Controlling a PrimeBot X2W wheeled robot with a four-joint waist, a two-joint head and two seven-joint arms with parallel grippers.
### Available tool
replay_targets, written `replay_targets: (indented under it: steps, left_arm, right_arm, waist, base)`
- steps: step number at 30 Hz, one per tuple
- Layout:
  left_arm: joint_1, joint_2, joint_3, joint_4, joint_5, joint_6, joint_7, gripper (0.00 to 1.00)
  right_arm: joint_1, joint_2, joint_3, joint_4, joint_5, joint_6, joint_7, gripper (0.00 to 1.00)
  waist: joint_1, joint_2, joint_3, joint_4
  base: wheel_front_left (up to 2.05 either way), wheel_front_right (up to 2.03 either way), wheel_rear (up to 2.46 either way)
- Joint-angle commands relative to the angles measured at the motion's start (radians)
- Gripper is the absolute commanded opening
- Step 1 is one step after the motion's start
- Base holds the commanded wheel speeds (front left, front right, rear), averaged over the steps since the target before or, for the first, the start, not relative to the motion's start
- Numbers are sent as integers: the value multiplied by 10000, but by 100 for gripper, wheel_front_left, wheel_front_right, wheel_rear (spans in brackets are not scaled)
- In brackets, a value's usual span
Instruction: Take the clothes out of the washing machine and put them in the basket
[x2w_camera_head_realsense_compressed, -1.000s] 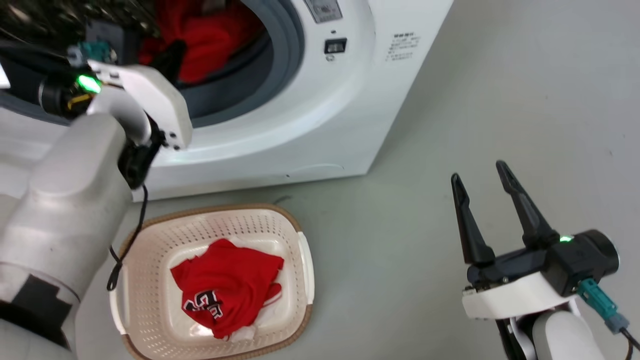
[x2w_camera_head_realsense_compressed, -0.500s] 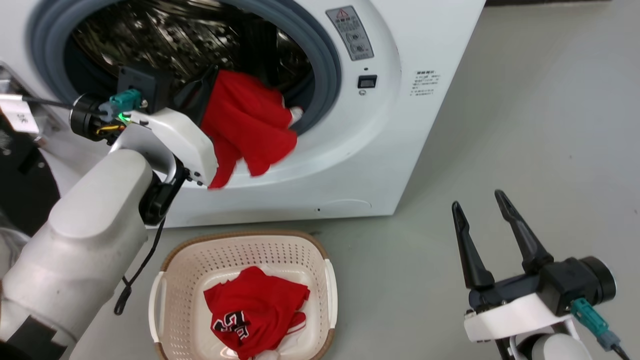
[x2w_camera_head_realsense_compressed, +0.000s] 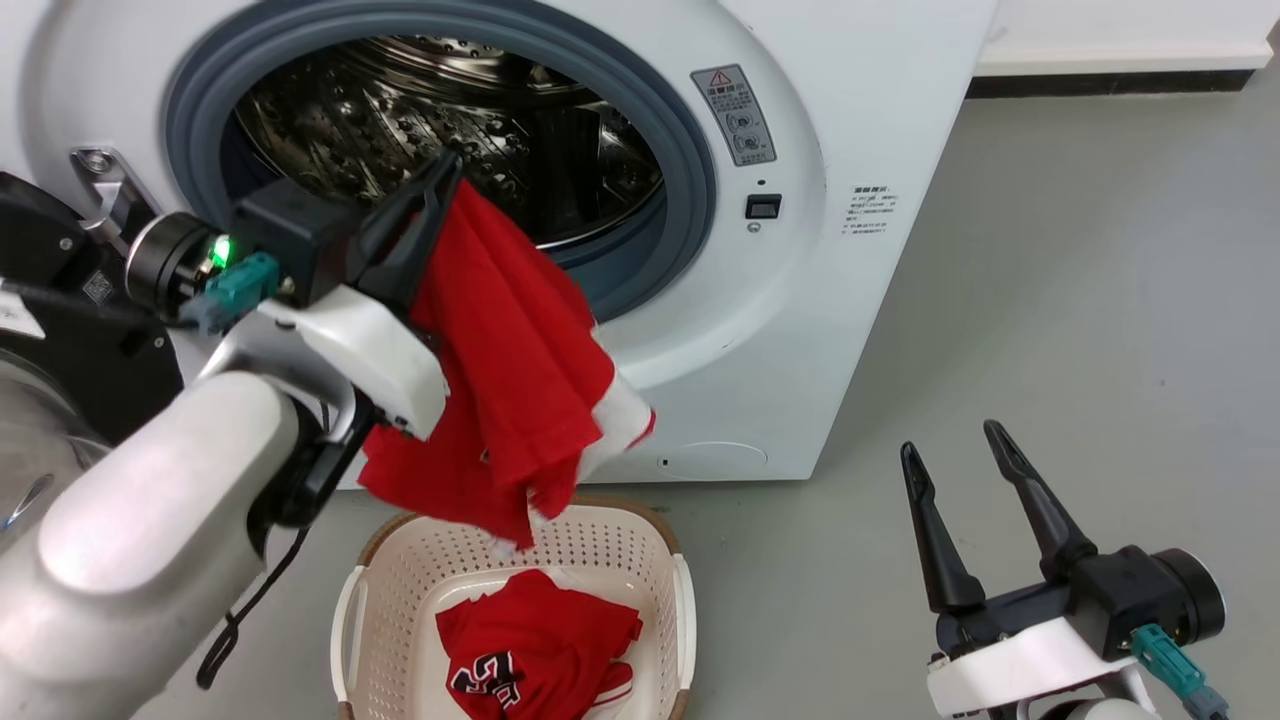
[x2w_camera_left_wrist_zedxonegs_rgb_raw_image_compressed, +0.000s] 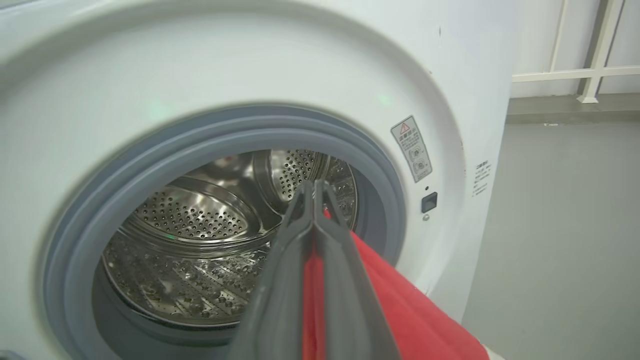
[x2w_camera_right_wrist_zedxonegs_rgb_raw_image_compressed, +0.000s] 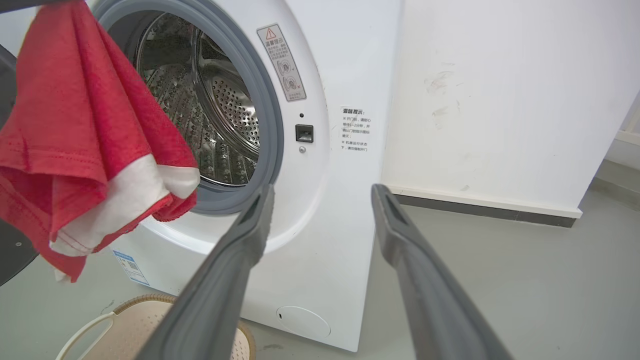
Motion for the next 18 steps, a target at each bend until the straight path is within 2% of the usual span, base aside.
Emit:
replay_targets:
  steps: [1, 9, 18]
  left_arm:
    - [255, 213, 47, -575, 42, 232, 106, 0]
    - [857, 981, 12, -2460, 222, 1005, 473, 0]
    - [1711, 1055, -193, -3052, -91, 1302, 397, 0]
  right_arm:
    - [178, 10, 5, 50, 2, -7, -20, 100]
    - [290, 10, 10, 124, 39, -7, -20, 100]
    - [166, 10, 2, 117, 41, -7, -20, 100]
  waist:
    - [2, -1, -91, 43]
    - [2, -1, -263, 156]
    - [2, -1, -105, 199]
  base:
    - [0, 0, 0]
    - [0, 0, 0]
    - [0, 0, 0]
